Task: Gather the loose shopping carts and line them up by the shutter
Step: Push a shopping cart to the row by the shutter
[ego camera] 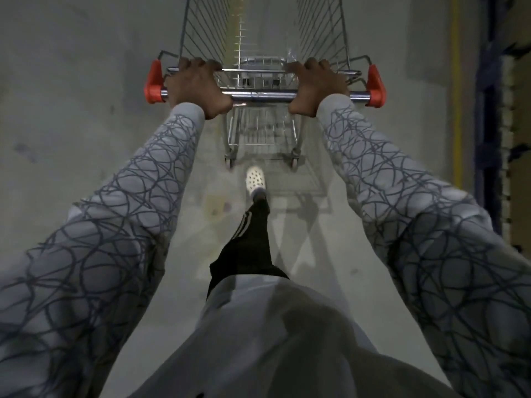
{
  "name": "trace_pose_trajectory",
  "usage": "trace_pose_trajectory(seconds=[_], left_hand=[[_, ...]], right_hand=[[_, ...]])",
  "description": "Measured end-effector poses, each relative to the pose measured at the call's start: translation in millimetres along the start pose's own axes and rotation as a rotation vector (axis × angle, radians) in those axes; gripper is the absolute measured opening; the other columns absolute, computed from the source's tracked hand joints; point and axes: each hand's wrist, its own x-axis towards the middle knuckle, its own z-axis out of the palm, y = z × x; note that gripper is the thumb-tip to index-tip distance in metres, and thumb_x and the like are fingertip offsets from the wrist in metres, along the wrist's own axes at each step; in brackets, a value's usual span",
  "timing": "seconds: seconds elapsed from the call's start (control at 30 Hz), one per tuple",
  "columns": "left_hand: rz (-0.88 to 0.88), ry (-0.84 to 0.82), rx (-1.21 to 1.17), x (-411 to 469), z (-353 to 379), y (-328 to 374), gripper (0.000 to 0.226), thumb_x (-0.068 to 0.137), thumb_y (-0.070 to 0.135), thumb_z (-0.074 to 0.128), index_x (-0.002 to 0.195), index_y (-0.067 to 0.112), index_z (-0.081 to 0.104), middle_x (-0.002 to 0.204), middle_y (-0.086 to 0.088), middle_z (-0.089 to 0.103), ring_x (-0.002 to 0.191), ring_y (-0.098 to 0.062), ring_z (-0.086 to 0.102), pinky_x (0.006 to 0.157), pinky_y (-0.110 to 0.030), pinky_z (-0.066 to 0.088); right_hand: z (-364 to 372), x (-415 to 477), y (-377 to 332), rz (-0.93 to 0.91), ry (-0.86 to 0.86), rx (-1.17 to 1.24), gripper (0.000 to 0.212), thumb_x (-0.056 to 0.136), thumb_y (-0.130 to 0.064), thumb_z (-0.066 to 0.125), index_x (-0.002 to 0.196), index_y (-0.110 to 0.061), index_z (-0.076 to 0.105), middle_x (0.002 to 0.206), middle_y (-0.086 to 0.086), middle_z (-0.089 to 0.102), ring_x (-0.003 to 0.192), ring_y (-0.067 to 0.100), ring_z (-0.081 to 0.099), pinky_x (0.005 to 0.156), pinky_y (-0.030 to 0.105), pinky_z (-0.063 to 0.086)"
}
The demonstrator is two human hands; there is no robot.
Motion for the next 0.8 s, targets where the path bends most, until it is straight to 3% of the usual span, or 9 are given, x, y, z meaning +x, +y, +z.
trace_pose_trajectory(seconds=[0.23, 0.57, 0.8], left_hand=[[0.019, -0.042, 0.004, 209, -46, 28, 0.082, 0.057, 0.055, 0.048, 0.137, 0.034, 0.050, 0.133, -0.005, 0.055, 0.131, -0.032, 0.044, 0.098, -0.058, 0.041], [0.124, -0.094, -0.015, 436, -98, 75, 0.075, 0.066, 0.047, 0.064, 0.138, 0.030, 0.049, 0.135, -0.004, 0.054, 0.133, -0.029, 0.040, 0.098, -0.050, 0.040], [0.091, -0.064, -0.011, 627, -124, 130, 0.080, 0.059, 0.046, 0.062, 0.137, 0.031, 0.050, 0.130, -0.001, 0.060, 0.131, -0.027, 0.044, 0.094, -0.047, 0.044]], right_hand=[[-86, 184, 41, 0.045, 0.001, 0.043, 0.085, 0.076, -0.040, 0.070, 0.152, -0.037, 0.032, 0.148, 0.009, 0.043, 0.140, 0.032, 0.037, 0.106, 0.058, 0.041], [-178, 376, 101, 0.114, -0.020, 0.048, 0.090, 0.069, -0.043, 0.069, 0.151, -0.039, 0.032, 0.146, 0.009, 0.044, 0.138, 0.033, 0.037, 0.100, 0.060, 0.044], [-253, 550, 175, 0.097, 0.040, 0.025, 0.085, 0.072, -0.046, 0.070, 0.149, -0.038, 0.036, 0.142, 0.010, 0.049, 0.134, 0.033, 0.043, 0.102, 0.056, 0.043]])
